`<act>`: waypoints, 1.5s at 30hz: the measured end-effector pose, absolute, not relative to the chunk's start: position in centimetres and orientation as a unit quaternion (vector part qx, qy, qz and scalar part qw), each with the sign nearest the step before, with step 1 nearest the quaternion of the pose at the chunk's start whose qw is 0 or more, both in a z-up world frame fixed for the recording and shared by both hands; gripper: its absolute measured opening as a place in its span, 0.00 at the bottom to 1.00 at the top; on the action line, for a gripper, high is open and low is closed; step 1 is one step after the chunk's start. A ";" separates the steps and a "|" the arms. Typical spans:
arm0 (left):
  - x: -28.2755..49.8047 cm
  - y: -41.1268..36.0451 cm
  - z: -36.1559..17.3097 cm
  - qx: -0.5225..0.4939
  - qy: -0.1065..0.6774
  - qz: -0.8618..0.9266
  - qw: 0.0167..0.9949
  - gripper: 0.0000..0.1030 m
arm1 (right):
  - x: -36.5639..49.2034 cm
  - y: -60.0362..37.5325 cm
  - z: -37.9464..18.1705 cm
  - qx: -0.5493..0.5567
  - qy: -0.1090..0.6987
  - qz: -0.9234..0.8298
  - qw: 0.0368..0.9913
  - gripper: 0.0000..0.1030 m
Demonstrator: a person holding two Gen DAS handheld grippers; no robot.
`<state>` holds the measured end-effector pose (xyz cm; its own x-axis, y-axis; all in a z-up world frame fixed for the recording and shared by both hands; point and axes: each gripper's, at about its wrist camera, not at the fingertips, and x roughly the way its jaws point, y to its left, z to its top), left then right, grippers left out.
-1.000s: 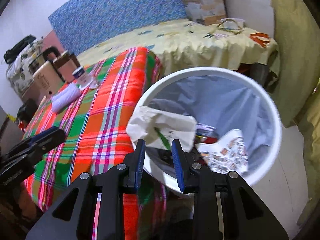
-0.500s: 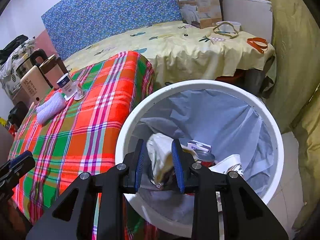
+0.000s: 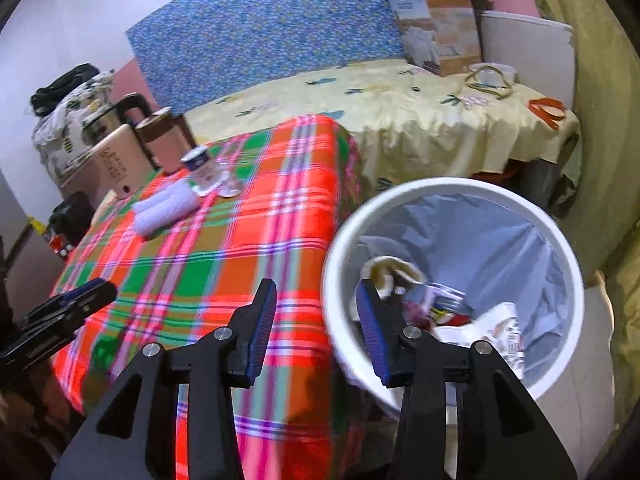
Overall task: Collect trash
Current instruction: 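Move both tools back over the plaid cloth toward the foam nets and milk tin, then grasp a white foam fruit net with the left gripper while the right gripper grasps the milk tin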
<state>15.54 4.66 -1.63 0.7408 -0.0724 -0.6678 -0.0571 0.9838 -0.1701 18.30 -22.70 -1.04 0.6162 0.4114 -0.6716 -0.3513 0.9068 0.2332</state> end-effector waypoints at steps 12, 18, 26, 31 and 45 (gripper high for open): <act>16.6 9.8 0.0 -0.077 0.341 0.022 0.937 0.37 | 18.6 -18.1 0.9 0.007 0.361 0.266 0.894 0.45; 18.5 12.4 0.0 -0.088 0.337 0.034 0.937 0.37 | 19.2 -16.0 1.4 -0.002 0.355 0.282 0.891 0.45; 22.6 13.1 -1.0 -0.081 0.334 0.012 0.939 0.37 | 20.2 -14.3 0.9 -0.005 0.362 0.292 0.885 0.45; 25.7 12.6 -2.1 -0.051 0.334 -0.010 0.941 0.37 | 20.8 -14.2 0.3 -0.002 0.371 0.290 0.882 0.45; 29.5 11.1 -5.6 0.027 0.396 0.002 0.918 0.34 | 21.8 -14.1 -0.9 0.006 0.389 0.289 0.875 0.45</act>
<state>29.53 11.15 -5.63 0.6867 0.0254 -0.7265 0.0178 0.9985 0.0517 21.76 -14.14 -0.93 0.5300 0.5102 -0.6773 -0.5009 0.8329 0.2354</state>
